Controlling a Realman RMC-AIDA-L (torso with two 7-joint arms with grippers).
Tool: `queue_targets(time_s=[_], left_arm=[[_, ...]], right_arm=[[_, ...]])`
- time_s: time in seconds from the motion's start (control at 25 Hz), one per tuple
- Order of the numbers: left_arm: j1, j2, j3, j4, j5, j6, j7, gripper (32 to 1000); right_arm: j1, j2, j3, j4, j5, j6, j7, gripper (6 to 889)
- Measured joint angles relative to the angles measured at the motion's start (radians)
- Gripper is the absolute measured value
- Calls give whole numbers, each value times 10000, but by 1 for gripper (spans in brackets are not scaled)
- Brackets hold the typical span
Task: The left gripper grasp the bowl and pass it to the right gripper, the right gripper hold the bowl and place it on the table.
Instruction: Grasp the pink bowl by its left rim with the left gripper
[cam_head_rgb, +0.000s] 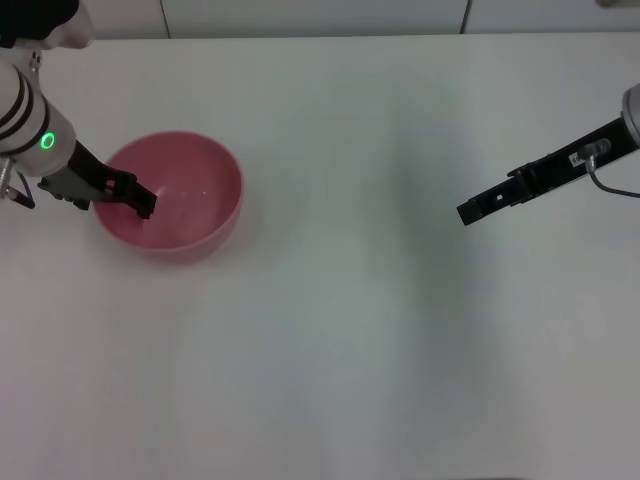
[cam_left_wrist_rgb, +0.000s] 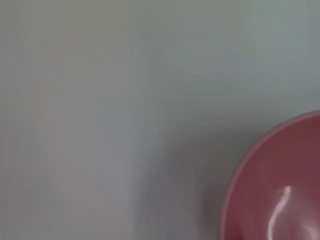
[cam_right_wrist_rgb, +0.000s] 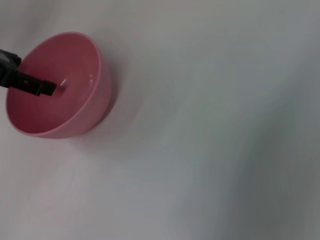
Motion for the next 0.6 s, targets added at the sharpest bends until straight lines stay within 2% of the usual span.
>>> queue_targets(time_s=[0.4,0.6], left_arm=[[-9,-90,3,-23,0,-3,232,880],[-9,-91,3,-22,0,0,235,879]], right_arm=[[0,0,0,-1,0,0,0,877],[0,0,0,-1,0,3,-3,877]])
